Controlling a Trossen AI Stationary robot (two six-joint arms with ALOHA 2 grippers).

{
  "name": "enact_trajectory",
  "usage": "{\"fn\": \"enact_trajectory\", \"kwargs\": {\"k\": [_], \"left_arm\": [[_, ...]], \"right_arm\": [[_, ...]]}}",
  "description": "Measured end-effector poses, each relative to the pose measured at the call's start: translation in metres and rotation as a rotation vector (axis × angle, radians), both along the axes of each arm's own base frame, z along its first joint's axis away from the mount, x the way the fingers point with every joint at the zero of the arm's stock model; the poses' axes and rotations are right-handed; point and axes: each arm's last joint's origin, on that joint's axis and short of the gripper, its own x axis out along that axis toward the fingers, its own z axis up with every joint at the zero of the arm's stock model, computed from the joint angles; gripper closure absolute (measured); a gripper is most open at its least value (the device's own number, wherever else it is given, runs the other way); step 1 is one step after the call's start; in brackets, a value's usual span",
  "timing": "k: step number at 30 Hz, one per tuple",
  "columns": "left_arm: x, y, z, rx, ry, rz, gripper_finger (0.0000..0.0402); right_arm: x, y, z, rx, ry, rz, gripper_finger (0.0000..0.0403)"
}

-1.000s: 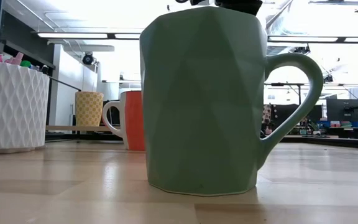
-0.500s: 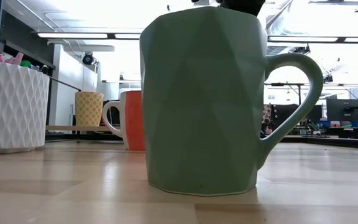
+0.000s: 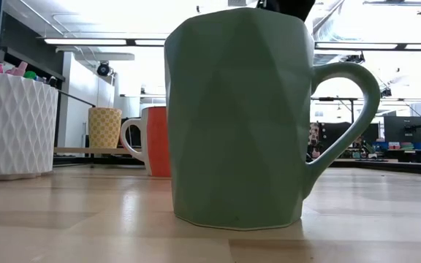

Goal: Place coffee mugs
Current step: Put the blue patterned mug on the shelf

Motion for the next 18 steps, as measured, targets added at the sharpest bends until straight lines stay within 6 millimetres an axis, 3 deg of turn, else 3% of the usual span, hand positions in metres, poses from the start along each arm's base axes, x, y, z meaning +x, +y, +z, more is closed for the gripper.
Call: {"fn": "enact_trajectory", "kwargs": {"k": [3, 13, 18], "left_arm": [[0.001, -0.001, 0.003, -0.019, -0.013, 0.004, 0.0388], [0.005, 0.001, 0.004, -0.033, -0.027, 0.051, 0.0388], [0.016, 0.004, 0.019, -0.077, -0.071, 0.056, 0.0392]], "right_arm": [[-0.001, 0.005, 0.0, 0.0, 0.0, 0.012, 0.03], [-0.003, 0.013, 0.0, 0.0, -0.001, 0.031, 0.03], [-0.003, 0.013, 0.0, 0.001, -0.004, 0.014, 0.03]]}}
